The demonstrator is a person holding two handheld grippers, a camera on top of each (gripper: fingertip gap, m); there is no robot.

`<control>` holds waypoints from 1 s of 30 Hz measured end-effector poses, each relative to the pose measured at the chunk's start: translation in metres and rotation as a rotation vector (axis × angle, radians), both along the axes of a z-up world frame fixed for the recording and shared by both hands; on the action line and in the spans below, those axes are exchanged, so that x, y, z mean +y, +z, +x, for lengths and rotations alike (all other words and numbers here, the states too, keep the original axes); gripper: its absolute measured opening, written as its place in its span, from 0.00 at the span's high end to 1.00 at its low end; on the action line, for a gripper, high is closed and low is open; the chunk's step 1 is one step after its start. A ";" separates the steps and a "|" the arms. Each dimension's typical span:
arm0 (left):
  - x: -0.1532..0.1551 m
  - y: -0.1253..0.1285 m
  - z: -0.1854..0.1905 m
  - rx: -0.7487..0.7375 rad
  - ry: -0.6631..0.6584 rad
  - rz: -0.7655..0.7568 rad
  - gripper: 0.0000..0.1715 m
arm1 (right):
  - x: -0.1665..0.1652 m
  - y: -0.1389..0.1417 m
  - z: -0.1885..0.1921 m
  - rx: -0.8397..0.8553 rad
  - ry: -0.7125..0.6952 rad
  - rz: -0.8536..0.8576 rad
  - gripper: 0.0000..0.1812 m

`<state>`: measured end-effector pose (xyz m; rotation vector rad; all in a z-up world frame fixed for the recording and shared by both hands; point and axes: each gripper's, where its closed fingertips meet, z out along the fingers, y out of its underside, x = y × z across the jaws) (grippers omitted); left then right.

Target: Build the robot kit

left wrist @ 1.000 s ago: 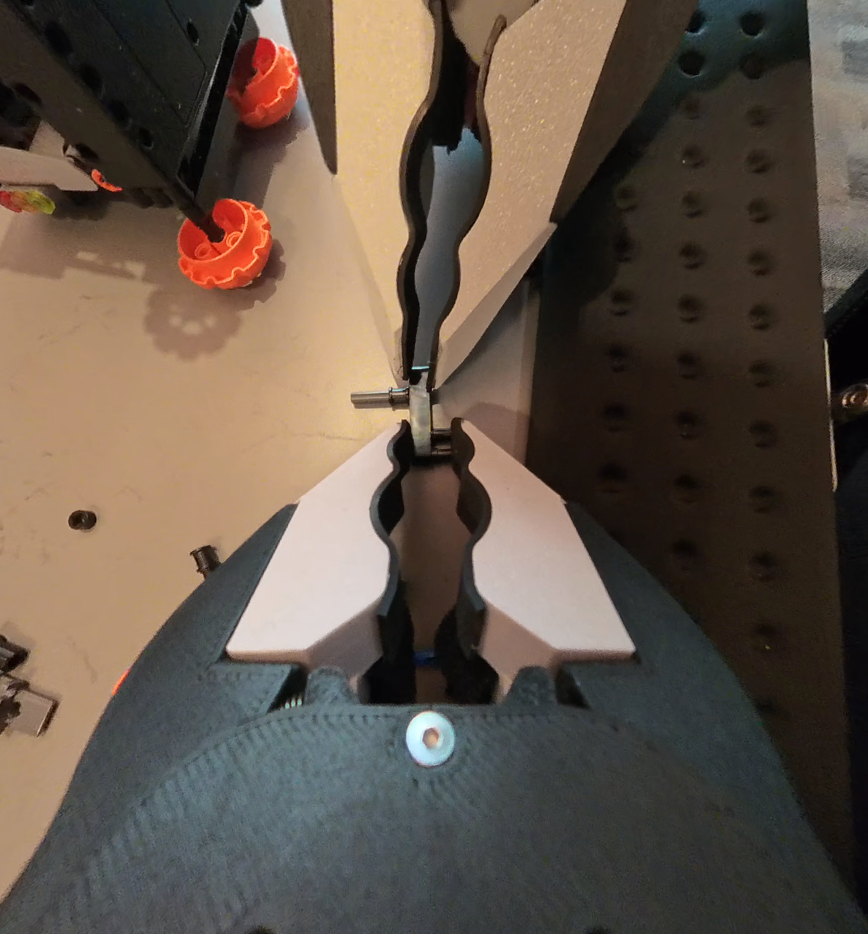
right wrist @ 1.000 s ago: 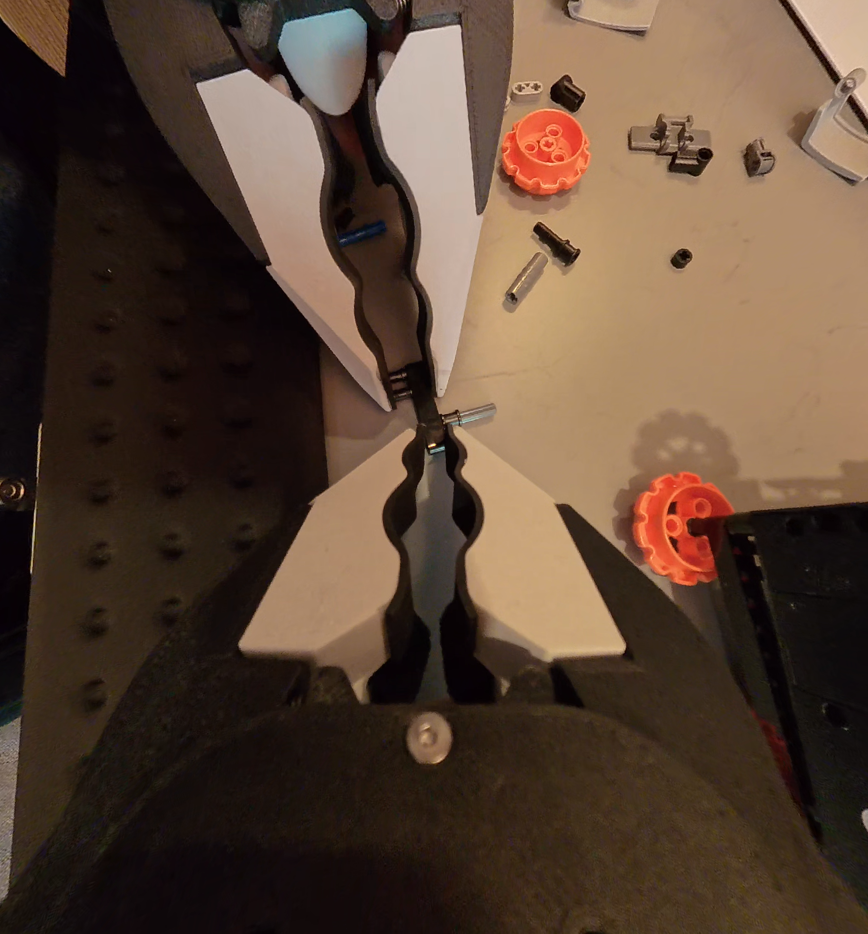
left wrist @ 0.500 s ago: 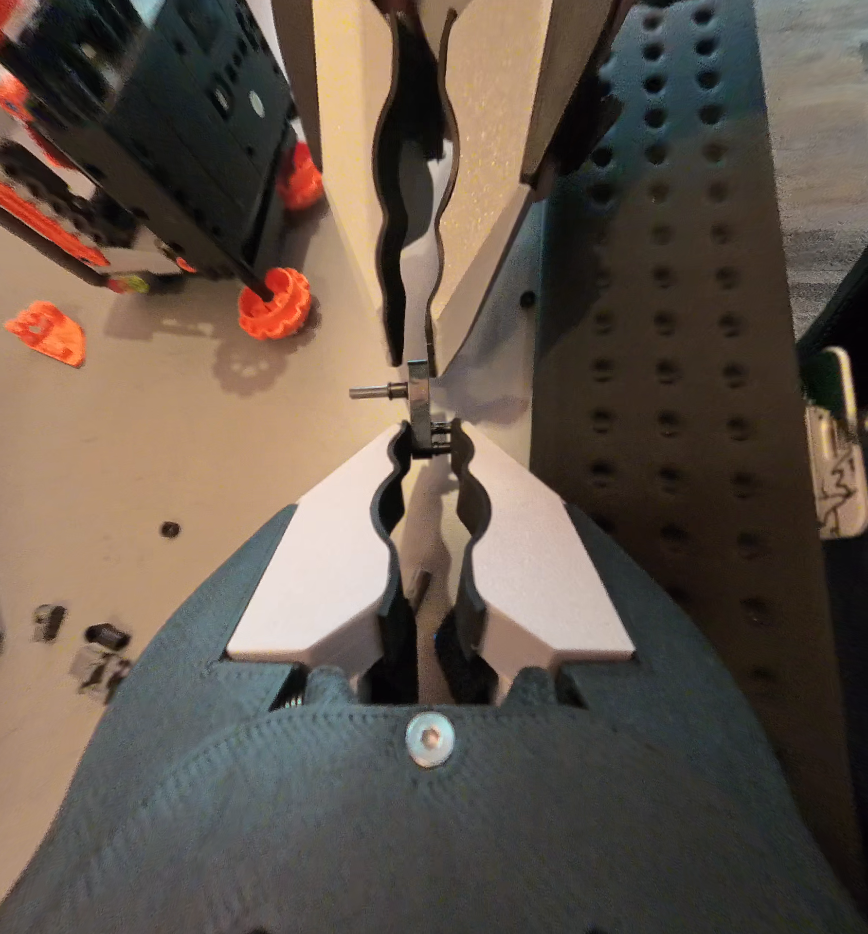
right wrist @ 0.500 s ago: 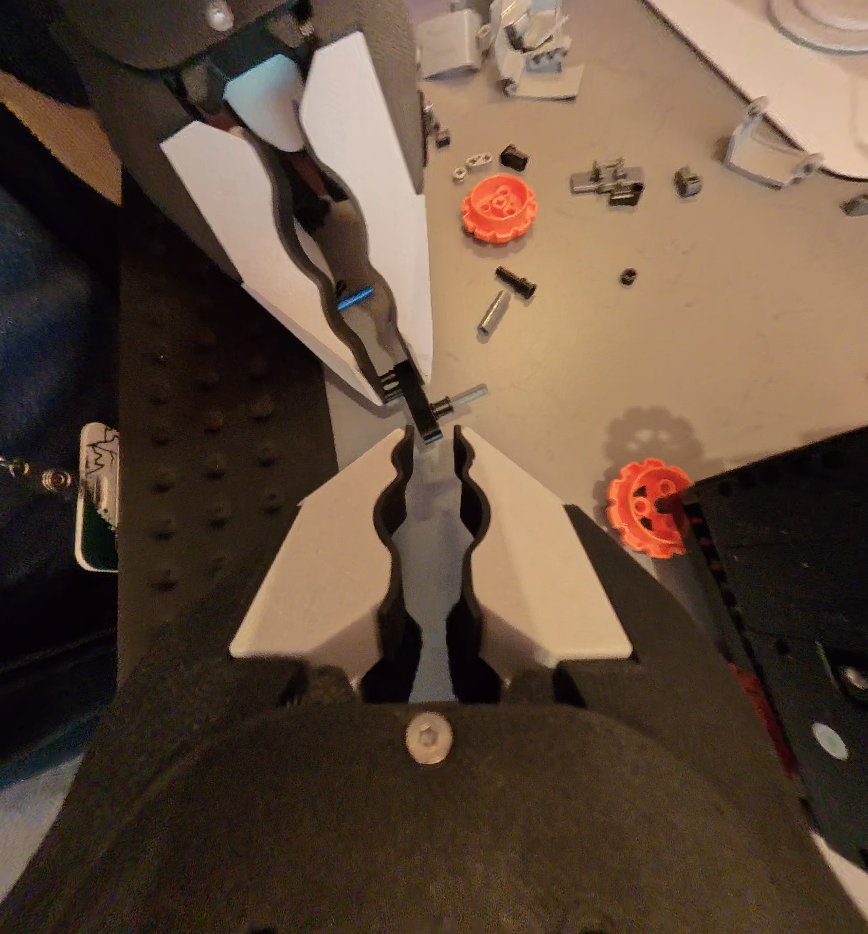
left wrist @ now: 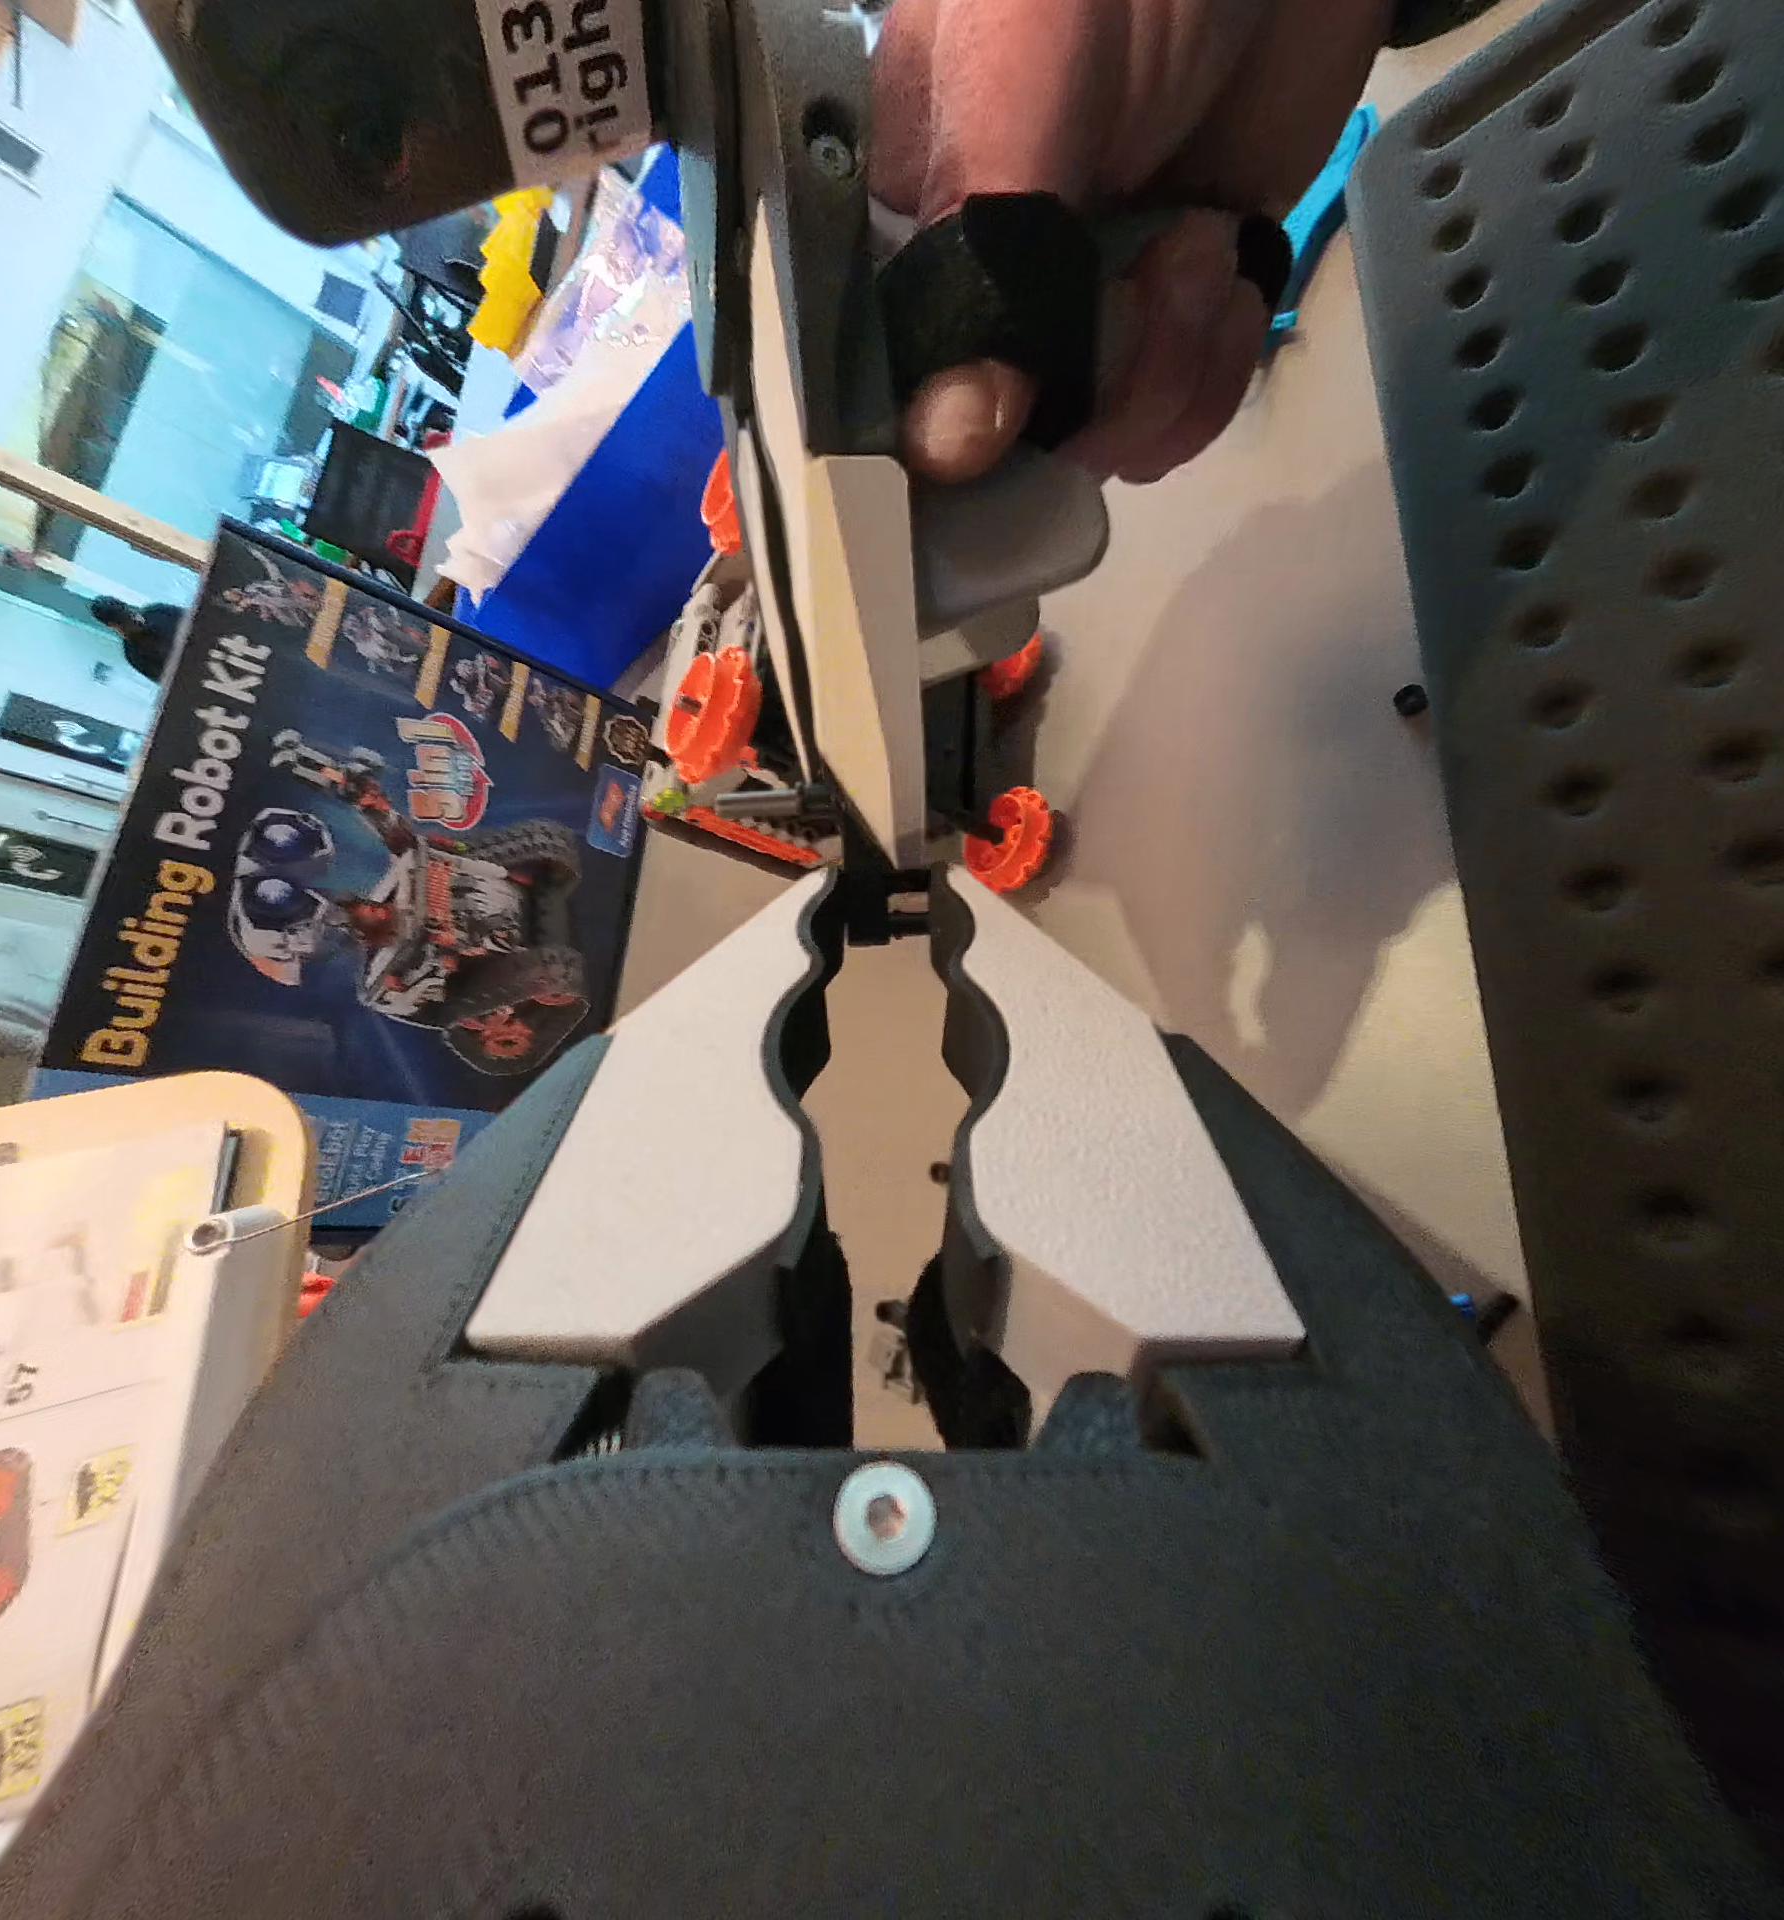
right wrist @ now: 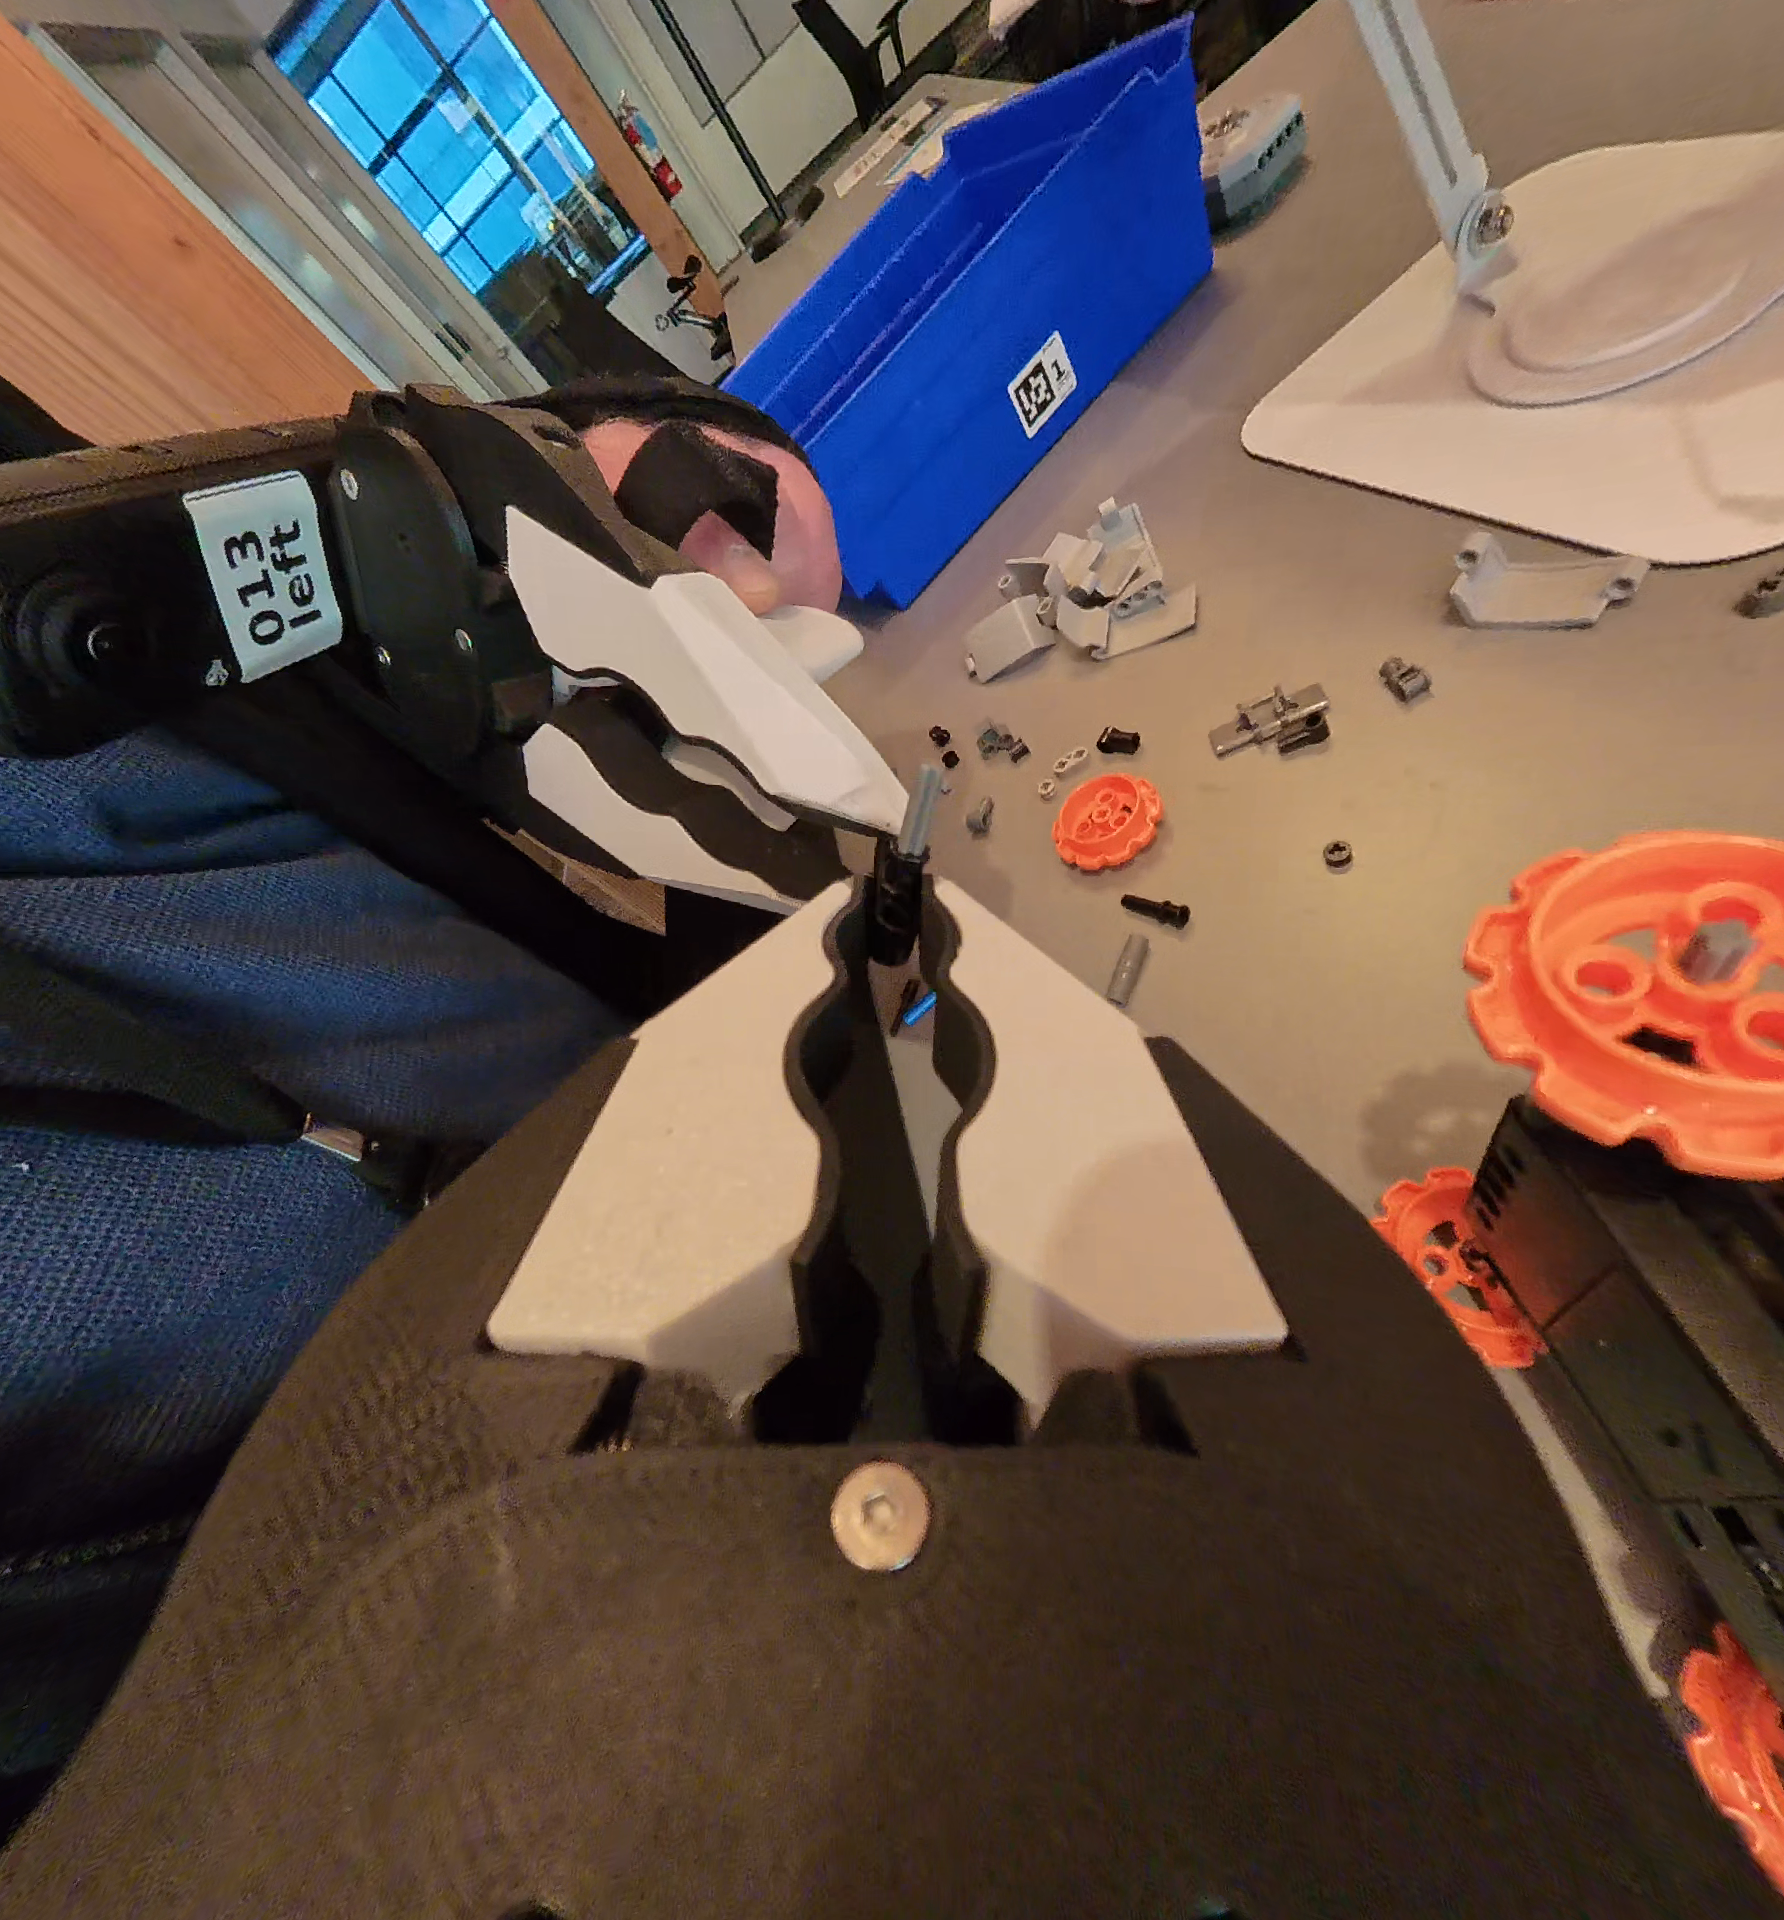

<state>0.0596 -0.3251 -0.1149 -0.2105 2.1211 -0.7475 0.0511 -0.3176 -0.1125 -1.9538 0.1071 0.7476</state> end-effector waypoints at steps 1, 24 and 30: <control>0.001 0.002 0.001 0.000 0.000 0.001 0.91 | 0.001 0.002 0.001 -0.002 -0.001 0.002 0.97; 0.021 0.046 0.003 0.425 -0.073 -0.972 0.96 | 0.023 0.047 0.007 -0.455 0.123 0.116 0.97; 0.031 0.050 0.010 0.360 -0.044 -0.916 0.97 | 0.025 0.051 0.014 -0.442 0.060 0.121 0.92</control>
